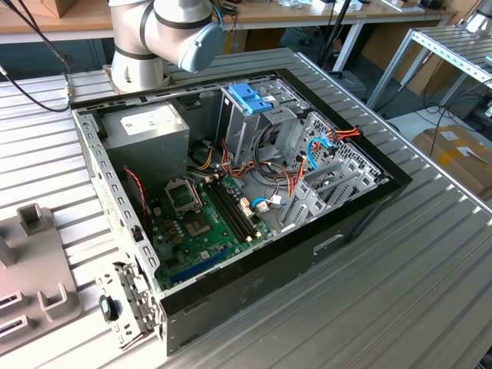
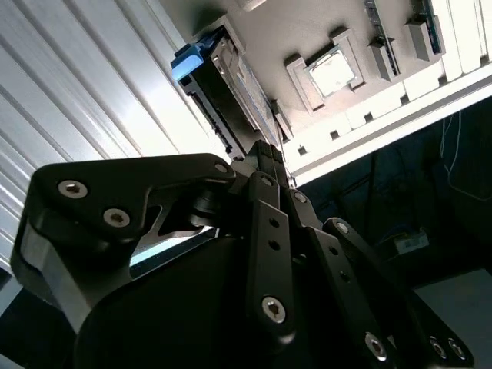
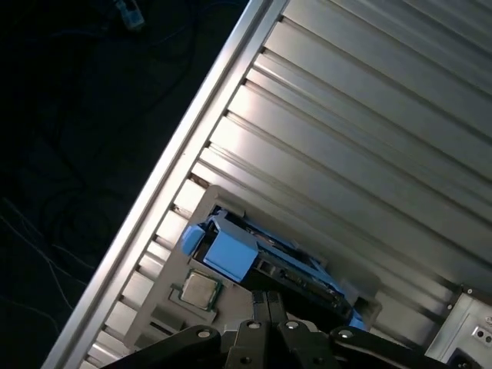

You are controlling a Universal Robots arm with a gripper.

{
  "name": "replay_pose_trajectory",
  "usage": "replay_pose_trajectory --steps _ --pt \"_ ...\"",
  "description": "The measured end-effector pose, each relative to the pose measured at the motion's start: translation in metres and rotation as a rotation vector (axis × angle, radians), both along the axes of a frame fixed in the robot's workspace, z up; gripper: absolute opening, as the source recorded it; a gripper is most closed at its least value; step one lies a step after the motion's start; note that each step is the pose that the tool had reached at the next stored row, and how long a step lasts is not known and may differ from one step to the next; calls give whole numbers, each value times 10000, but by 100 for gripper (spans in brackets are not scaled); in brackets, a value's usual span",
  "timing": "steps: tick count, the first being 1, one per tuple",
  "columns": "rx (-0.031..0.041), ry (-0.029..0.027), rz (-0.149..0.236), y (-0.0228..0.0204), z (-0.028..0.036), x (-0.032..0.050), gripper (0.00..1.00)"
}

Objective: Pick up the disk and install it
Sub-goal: 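Pick up the disk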

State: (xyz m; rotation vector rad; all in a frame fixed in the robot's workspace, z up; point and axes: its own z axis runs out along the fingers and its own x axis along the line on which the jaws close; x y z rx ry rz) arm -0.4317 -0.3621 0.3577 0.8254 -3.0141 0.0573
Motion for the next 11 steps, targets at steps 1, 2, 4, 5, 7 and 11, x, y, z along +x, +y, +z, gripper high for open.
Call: replay_pose_trajectory --steps 1,2,4,5,7,11 --pt "-2 -1 107 1 -1 0 11" --pt "-6 -1 206 2 -1 0 11" --pt "-13 0 419 4 0 0 11" --pt "-15 -1 507 4 -1 0 11" --pt "-19 -1 704 6 0 0 11" --pt "-32 -1 1326 11 0 0 11"
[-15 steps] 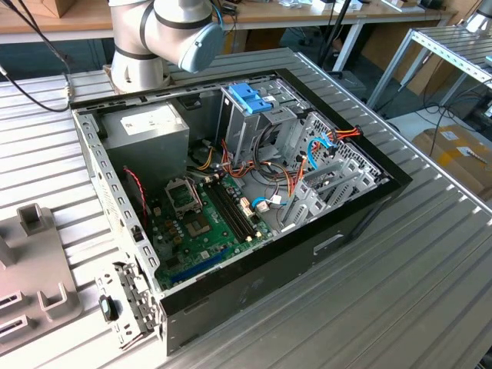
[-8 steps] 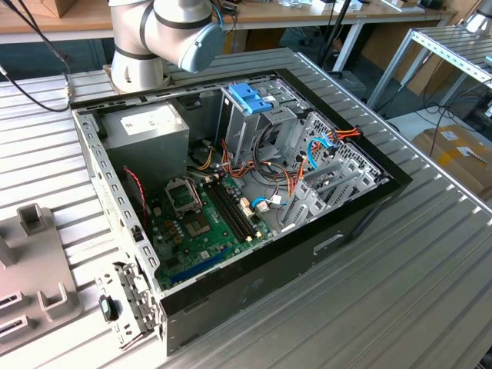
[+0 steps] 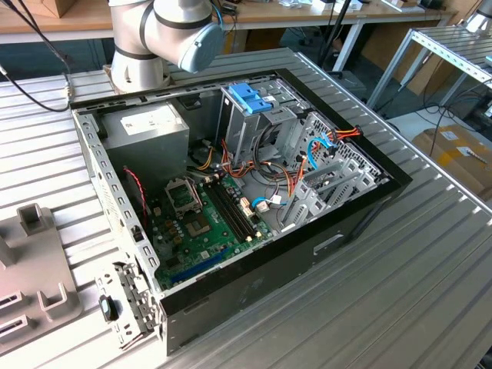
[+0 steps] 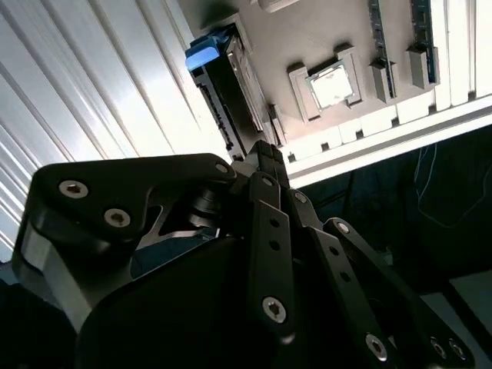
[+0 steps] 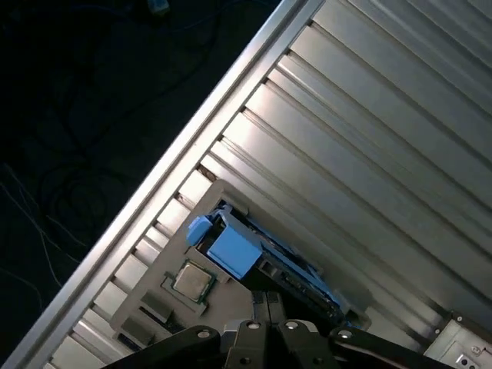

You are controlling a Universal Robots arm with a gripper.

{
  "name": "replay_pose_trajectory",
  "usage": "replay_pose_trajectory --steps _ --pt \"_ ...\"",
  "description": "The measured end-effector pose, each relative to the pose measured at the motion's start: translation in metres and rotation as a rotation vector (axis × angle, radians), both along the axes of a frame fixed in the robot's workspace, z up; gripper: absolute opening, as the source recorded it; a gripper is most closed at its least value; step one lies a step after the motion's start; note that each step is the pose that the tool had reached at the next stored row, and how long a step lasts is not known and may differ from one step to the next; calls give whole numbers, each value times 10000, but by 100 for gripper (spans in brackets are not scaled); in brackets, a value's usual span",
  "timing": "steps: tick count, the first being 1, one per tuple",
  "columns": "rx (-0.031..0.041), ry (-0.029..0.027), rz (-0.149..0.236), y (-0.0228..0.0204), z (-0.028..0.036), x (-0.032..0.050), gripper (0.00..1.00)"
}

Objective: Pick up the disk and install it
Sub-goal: 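Pick up the disk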

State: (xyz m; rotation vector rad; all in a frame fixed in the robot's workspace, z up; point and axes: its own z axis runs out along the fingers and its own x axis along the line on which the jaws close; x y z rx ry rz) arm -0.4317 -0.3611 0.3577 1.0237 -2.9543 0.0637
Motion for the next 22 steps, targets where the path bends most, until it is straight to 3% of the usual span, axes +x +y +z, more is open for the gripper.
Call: replay_pose_trajectory --steps 2,22 --pt "-12 0 362 4 0 0 11" --pt "-49 -2 2642 19 0 0 11"
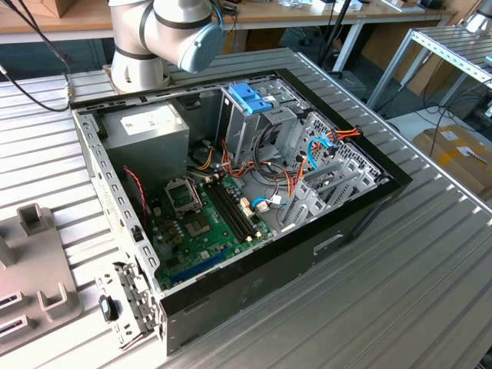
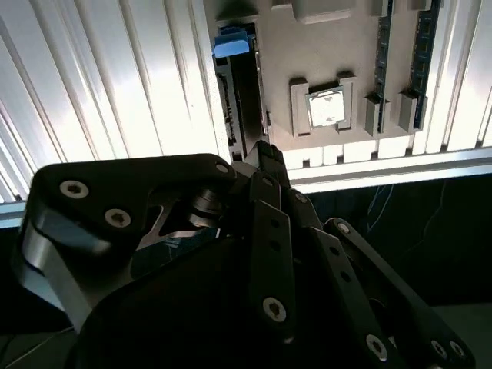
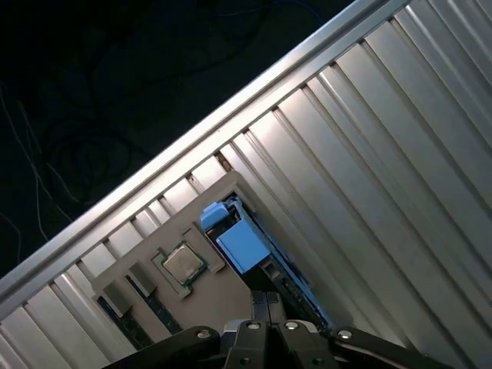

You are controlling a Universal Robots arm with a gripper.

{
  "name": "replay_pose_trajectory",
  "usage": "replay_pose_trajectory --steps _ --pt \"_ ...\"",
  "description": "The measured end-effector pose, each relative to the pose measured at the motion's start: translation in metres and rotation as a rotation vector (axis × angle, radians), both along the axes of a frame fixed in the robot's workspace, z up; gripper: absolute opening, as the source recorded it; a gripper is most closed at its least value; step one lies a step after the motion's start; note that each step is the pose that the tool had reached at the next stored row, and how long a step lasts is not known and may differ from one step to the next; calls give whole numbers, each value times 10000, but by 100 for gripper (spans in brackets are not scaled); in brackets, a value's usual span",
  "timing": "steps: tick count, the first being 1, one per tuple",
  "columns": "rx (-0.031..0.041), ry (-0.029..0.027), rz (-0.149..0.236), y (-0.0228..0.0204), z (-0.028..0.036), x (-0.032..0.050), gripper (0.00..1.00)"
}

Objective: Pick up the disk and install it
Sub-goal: 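Pick up the disk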

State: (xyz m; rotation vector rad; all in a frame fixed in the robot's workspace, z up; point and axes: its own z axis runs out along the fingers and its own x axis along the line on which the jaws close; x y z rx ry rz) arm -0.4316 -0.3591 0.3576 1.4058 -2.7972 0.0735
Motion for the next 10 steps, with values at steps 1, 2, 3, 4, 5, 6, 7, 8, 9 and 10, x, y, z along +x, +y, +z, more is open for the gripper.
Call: replay_pose_trajectory --steps 1,2,3,4,5,6,7,8,9,10 --pt "0 1 319 1 0 0 11" --pt "0 0 467 1 -1 0 11" --pt "0 0 583 1 0 0 11" --pt "0 0 779 1 -1 0 11" --pt "0 0 883 1 -1 0 11" --pt "0 0 1107 1 -1 0 11" --pt "0 -1 1201 2 -1 0 11" --pt "-1 -1 1269 2 -1 0 11" --pt "-1 0 1380 2 -1 0 11" --pt "-1 -1 1459 3 -1 0 11"
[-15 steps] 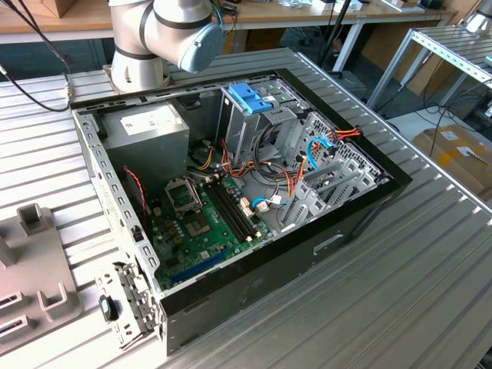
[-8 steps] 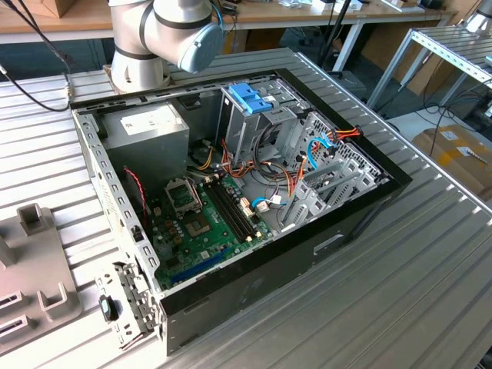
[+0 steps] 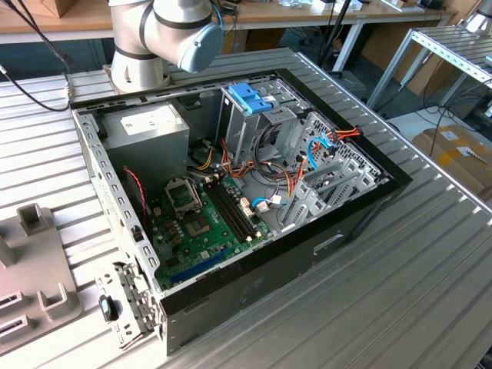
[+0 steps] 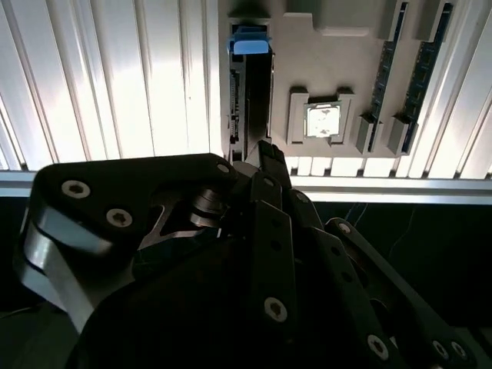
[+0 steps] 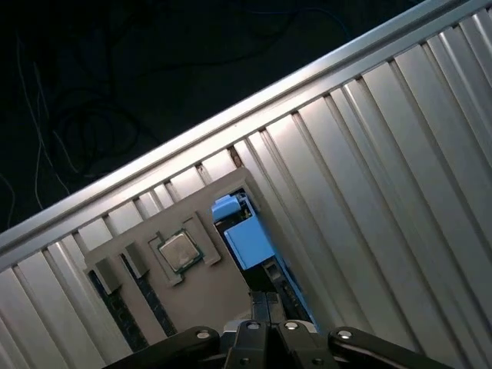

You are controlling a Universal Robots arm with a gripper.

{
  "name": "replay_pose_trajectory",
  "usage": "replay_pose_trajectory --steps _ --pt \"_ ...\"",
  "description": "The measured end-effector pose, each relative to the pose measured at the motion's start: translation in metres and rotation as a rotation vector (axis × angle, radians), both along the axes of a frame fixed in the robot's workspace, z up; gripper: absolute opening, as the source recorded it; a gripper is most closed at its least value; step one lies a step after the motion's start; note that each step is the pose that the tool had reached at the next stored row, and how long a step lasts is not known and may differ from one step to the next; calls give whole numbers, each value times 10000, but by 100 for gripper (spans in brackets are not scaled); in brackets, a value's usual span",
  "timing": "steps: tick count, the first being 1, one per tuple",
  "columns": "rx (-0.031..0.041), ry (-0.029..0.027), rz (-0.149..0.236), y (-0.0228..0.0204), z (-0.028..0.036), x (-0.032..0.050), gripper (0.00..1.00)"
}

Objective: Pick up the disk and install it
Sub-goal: 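Pick up the disk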

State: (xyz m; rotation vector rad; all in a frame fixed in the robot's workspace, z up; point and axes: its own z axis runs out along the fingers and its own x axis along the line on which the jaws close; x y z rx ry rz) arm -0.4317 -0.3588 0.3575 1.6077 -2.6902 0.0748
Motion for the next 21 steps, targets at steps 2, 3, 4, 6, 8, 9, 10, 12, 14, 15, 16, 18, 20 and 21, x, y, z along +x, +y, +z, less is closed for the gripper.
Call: replay_pose_trajectory --steps 2,3,4,6,8,9,10,12,14,15,16,18,20,21 --pt "-1 0 131 1 0 0 11" --pt "-2 0 150 1 0 0 11" --pt "-3 0 151 1 0 0 11" --pt "-3 1 153 1 0 0 11" --pt "-3 1 154 1 0 0 11" --pt "-3 1 154 1 0 0 11" --pt "-3 1 154 1 0 0 11" --pt "-3 1 154 1 0 0 11" --pt "-3 1 154 1 0 0 11" --pt "-3 1 154 1 0 0 11" --pt "-3 1 158 1 0 0 11" --pt "-3 1 240 1 1 0 11" --pt "-3 2 448 1 1 0 11" --pt "-3 1 560 1 1 0 11"
